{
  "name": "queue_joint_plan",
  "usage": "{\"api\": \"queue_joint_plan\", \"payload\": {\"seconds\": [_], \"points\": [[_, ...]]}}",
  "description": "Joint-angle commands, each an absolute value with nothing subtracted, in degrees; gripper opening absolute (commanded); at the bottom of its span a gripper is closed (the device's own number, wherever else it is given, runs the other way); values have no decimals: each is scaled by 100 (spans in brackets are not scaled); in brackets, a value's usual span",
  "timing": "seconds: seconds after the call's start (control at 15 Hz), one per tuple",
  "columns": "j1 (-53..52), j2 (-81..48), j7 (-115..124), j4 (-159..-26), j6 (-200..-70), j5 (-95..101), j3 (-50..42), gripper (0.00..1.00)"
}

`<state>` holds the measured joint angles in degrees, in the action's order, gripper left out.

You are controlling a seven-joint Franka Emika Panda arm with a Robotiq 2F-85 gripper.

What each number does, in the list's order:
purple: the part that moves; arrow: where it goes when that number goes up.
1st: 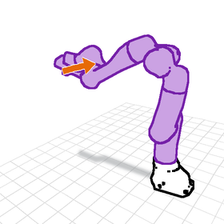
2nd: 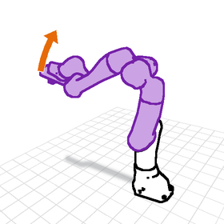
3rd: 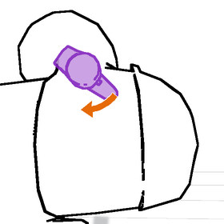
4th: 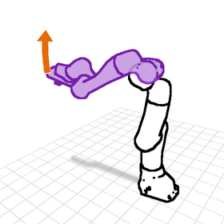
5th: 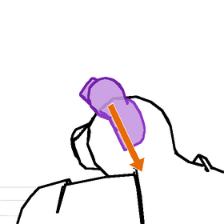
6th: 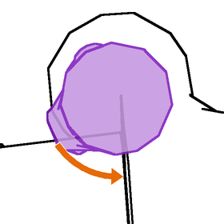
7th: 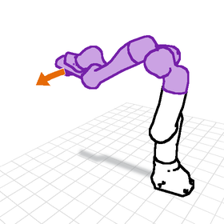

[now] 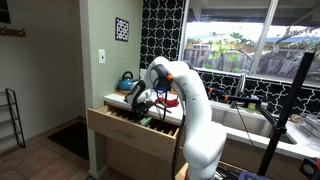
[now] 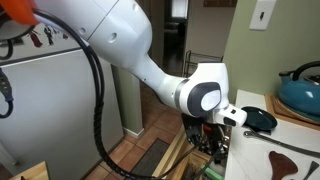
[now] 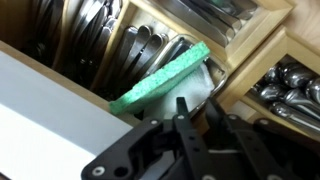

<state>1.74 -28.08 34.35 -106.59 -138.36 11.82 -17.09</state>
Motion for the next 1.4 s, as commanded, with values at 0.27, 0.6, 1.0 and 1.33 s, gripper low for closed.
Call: {"api": "queue_joint_plan", "payload": {"seconds": [0.27,0.6,1.0,1.33], "points": [[93,-2318,3144,-11078,-13106,1913,-1839,0],[213,-2231,2273,-11286,-13087,2573,-1758,0],[199,-2294,1602,-11399,-13506,3298,-1678,0],[171,-2311,1520,-11586,-13901,3690,-1605,0]]}}
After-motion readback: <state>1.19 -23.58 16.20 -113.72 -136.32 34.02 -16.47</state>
